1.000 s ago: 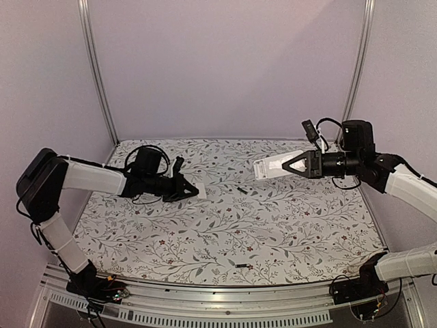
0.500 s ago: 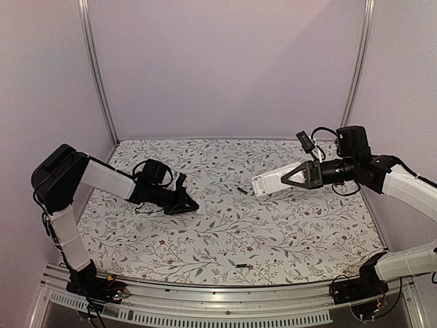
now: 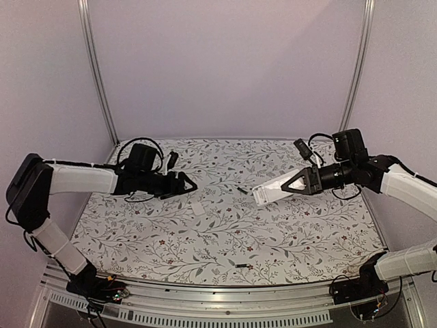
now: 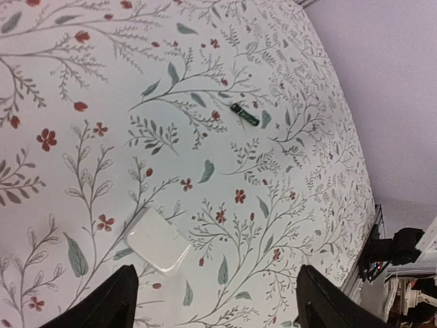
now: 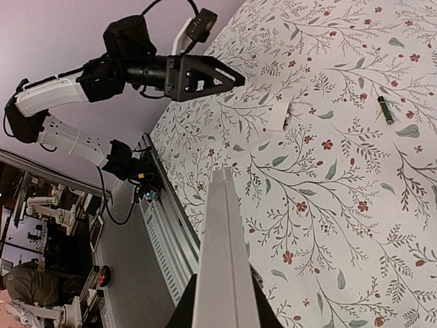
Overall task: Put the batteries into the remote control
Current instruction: Place the battery cover at the center of the board, then pass from the right arm to the left
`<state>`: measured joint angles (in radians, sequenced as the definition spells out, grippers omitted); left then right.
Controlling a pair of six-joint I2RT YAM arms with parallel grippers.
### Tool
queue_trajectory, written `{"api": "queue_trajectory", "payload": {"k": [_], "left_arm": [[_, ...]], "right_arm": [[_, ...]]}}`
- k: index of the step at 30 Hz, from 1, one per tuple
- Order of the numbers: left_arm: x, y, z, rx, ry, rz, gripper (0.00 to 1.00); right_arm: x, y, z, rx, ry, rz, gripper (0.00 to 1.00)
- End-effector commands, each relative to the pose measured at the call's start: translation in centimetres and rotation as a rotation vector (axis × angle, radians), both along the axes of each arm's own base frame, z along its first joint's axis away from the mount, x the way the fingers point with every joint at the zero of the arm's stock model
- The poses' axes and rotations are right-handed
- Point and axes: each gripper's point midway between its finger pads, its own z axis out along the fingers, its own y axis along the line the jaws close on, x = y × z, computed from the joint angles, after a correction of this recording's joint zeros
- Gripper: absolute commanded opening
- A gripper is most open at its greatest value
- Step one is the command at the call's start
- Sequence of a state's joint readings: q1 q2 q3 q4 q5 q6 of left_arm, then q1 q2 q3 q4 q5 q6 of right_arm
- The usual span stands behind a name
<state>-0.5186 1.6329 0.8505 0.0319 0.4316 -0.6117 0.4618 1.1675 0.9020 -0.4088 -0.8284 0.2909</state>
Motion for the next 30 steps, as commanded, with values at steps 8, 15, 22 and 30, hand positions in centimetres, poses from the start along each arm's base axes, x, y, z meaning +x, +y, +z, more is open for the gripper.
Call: {"api": "queue_trajectory", "payload": {"k": [8, 15, 22, 30], "left_arm": [[-7.8, -9.8, 13.6, 0.099, -0.68, -0.514, 1.0], [-12.1, -15.5, 12.3, 0.194, -0.734, -0.762, 0.99], [-12.1, -18.2, 10.7, 0.348, -0.788, -0.782, 1.0], [-10.6, -18.9, 9.8, 0.501, -0.833, -0.733, 0.83]], "right_arm": [[-1.5, 2.8, 0.6, 0.003, 0.041, 0.135, 0.0], [-1.6, 3.8, 0.2, -0.021, 0.056, 0.165, 0.0], [-1.5, 4.6, 0.8, -0.006, 0.064, 0.169, 0.0], [-1.7, 5.4, 0.7, -0.001, 0.086, 0.185, 0.01]]}}
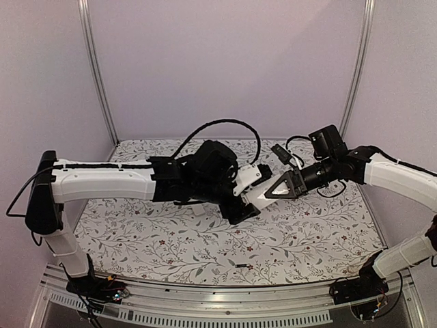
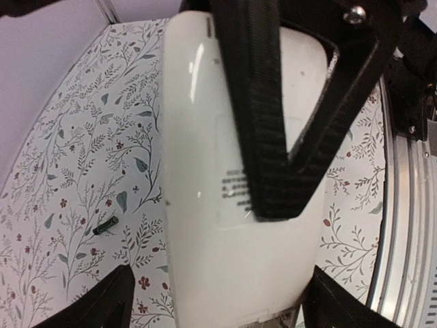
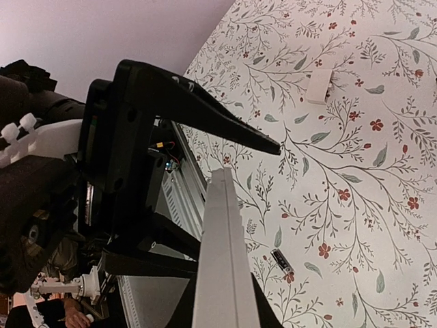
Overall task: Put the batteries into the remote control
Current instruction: Pass from the right arm to the left
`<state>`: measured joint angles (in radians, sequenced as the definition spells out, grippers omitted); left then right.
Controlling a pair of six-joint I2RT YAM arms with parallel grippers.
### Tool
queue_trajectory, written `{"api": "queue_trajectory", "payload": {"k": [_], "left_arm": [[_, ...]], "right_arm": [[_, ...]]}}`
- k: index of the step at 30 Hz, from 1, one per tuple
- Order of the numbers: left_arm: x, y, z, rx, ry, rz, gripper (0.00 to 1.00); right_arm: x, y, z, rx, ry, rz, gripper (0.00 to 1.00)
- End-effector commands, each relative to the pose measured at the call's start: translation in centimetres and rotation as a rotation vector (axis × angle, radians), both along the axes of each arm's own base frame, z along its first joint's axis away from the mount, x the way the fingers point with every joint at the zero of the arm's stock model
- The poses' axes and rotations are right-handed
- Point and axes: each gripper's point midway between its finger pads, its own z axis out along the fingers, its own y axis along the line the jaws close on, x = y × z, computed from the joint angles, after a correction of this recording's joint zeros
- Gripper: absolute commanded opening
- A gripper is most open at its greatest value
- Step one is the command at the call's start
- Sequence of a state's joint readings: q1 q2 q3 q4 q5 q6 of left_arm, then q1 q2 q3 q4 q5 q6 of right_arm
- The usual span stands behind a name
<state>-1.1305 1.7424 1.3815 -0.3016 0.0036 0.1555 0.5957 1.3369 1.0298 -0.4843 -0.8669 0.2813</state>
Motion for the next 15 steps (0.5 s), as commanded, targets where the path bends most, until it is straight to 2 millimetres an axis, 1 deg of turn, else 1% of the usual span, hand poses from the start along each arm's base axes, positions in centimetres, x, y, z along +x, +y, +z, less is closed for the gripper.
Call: {"api": "queue_trajectory", "payload": {"k": [1, 7, 8, 9, 12, 13, 15], "left_arm": [[0.8, 0.1, -0.5, 0.079, -0.073, 0.044, 0.78], [1.3, 0.1, -0.1, 0.075, -0.091, 0.079, 0.48], [1.5, 0.2, 0.0, 0.066, -0.091, 0.095, 0.42], [1.7, 0.1, 0.1, 0.057, -0.092, 0.109, 0.38], [2.5, 0.1, 0.7, 0.01, -0.075, 0.173, 0.31], [2.7, 0.0, 1.0, -0.014, -0.058, 0.194, 0.29], [2.8, -0.3, 1.5, -0.066, -0.02, 0.221, 0.25]], "right_arm": [[0.2, 0.9, 1.7, 0.039, -0.013, 0.017, 0.01], [0.4, 1.1, 1.7, 0.042, -0.01, 0.013, 0.01], [0.5, 1.1, 1.7, 0.042, -0.009, 0.009, 0.06], [0.7, 1.2, 1.8, 0.042, -0.012, -0.002, 0.22], [1.4, 1.1, 2.0, 0.046, -0.028, -0.046, 0.47], [1.8, 1.0, 2.0, 0.047, -0.041, -0.068, 0.52], [2.3, 0.9, 2.5, 0.066, -0.066, -0.1, 0.54]]}}
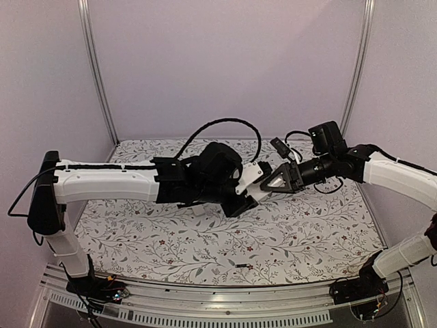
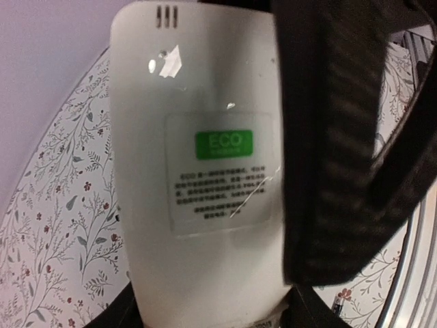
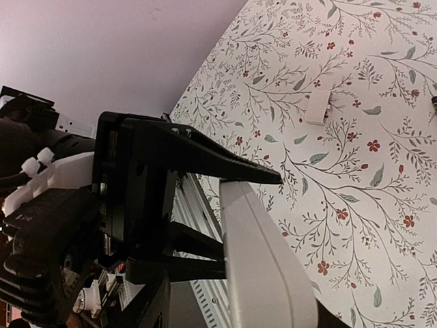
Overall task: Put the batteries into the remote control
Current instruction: Pass from the right arm to the left
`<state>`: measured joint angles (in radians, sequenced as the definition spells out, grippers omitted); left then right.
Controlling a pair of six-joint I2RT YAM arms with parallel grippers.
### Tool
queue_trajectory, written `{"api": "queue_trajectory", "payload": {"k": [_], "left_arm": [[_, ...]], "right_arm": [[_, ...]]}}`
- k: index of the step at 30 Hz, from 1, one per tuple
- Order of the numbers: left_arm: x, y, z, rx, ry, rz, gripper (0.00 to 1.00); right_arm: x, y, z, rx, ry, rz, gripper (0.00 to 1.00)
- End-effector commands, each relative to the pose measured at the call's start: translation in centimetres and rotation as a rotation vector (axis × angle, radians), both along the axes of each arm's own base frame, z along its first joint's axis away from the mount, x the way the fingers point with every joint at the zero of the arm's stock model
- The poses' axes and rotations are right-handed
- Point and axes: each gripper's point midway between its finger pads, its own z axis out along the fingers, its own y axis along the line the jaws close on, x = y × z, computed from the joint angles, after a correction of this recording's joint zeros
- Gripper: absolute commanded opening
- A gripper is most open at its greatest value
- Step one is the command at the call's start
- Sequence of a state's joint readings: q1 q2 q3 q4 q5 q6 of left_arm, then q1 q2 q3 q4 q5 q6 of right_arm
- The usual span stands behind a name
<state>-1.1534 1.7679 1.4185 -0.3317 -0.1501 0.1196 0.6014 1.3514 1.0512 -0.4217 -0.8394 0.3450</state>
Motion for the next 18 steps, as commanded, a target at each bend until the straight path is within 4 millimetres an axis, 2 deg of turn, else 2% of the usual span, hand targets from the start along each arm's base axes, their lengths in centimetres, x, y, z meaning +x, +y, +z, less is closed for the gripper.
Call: {"api": "queue_trajectory", "payload": {"k": [1, 6, 12, 13, 16, 18], "left_arm": [[1.3, -0.9, 1.8, -0.142, 0.044, 0.11, 0.25], [1.7, -1.9, 3.3, -0.288, 0.132, 0.183, 0.24], [1.6, -2.7, 5.0, -0.422, 0.185, 0.203, 0.23], [1.5, -2.9, 5.1, -0.434, 0.194, 0.201, 0.23], [1.2, -3.3, 5.2, -0.456, 0.22, 0.185, 0.23], [1.1, -3.5, 5.1, -0.457, 0.229, 0.177, 0.23]], "right_arm": [[1.3, 0.0, 1.9, 0.053, -0.067, -0.082, 0.54], [3.1, -0.2, 3.7, 0.148, -0.135, -0.207, 0.53], [4.4, -0.5, 5.2, 0.232, -0.171, -0.303, 0.45], [4.5, -0.4, 5.5, 0.243, -0.175, -0.307, 0.41], [4.9, -0.3, 5.8, 0.261, -0.182, -0.322, 0.39], [5.1, -0.3, 6.1, 0.271, -0.182, -0.33, 0.32]]}}
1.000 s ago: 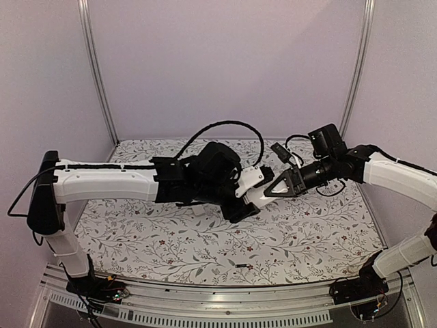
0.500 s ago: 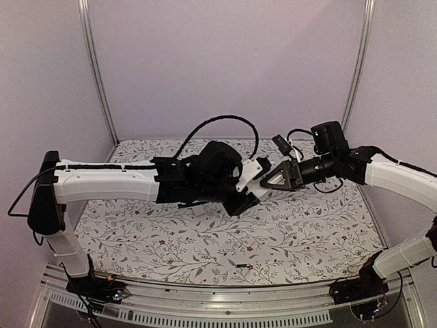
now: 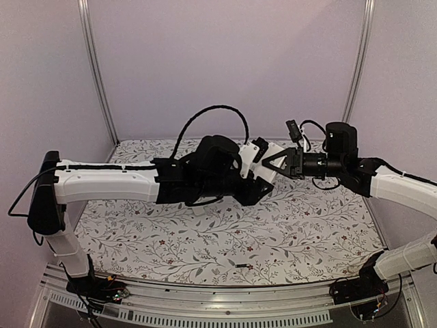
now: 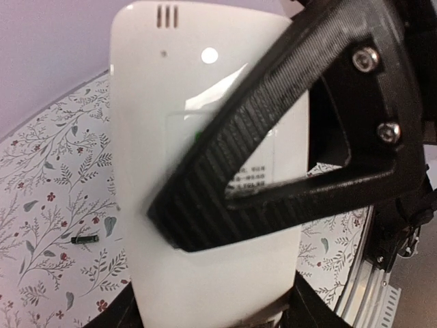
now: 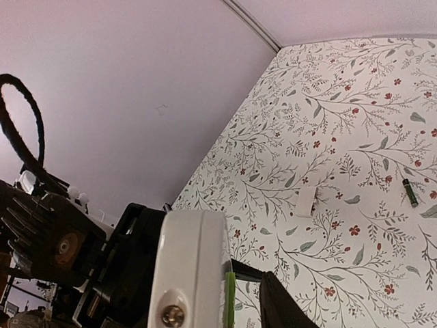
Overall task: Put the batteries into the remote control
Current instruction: Pass from the left arm to the right, then pick up the battery from the center of the board.
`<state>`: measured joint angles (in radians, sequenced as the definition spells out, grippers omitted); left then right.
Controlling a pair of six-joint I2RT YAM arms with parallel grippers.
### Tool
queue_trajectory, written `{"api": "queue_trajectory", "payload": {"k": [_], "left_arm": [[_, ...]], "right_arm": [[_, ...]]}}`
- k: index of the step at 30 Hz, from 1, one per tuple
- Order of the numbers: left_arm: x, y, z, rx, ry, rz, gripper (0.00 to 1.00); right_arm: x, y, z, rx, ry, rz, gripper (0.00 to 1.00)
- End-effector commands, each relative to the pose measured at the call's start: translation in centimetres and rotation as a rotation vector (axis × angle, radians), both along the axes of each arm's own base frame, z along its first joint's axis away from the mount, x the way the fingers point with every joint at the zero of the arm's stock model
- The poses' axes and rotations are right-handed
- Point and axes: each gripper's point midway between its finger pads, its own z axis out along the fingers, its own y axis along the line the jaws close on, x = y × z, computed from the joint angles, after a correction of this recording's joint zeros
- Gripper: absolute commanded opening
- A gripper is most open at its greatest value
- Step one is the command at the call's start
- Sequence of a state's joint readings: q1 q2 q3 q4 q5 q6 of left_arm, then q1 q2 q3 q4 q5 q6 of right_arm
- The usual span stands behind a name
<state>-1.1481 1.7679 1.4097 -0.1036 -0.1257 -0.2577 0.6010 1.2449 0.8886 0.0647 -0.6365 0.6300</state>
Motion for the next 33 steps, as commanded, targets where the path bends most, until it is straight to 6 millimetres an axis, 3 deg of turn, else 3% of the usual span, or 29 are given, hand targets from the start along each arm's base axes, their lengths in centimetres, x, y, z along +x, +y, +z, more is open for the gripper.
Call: {"api": "queue_trajectory", "payload": {"k": [1, 3, 5, 11, 12, 16, 20, 24, 31, 33], "left_arm": [[0.0, -0.9, 0.8, -0.08, 0.033, -0.011, 0.23], [0.0, -0.8, 0.9, -0.075, 0.026, -0.01, 0.25], [0.0, -0.6, 1.0, -0.069, 0.016, -0.015, 0.34], [0.9, 1.9, 1.5, -0.031, -0.028, -0.058, 0.93], [1.2, 2.5, 1.6, -0.027, -0.038, -0.073, 0.99], [2.9, 5.0, 0.9, 0.058, -0.081, -0.099, 1.0], [4.3, 6.4, -1.4, 0.19, -0.073, -0.212, 1.0], [5.4, 6.4, -4.9, 0.36, -0.104, -0.349, 0.96], [9.9, 5.5, -8.6, 0.514, -0.091, -0.509, 0.87], [10.4, 5.1, -9.7, 0.53, -0.048, -0.554, 0.84]], "right_arm": [[1.0, 0.0, 1.7, 0.063, -0.036, -0.051, 0.26], [1.2, 0.0, 1.5, 0.059, -0.031, -0.058, 0.11], [1.2, -0.2, 1.4, 0.057, -0.029, -0.066, 0.0], [1.8, -1.8, 0.7, 0.054, 0.003, -0.086, 0.0], [1.8, -2.1, 0.5, 0.054, 0.008, -0.086, 0.0], [1.5, -3.2, -0.6, 0.021, 0.036, -0.074, 0.0], [1.0, -4.6, -2.6, -0.058, 0.069, -0.075, 0.0], [0.9, -6.2, -4.2, -0.105, 0.109, -0.087, 0.0], [1.6, -9.0, -5.9, -0.127, 0.154, -0.141, 0.0], [1.6, -9.4, -6.2, -0.125, 0.165, -0.149, 0.0]]}}
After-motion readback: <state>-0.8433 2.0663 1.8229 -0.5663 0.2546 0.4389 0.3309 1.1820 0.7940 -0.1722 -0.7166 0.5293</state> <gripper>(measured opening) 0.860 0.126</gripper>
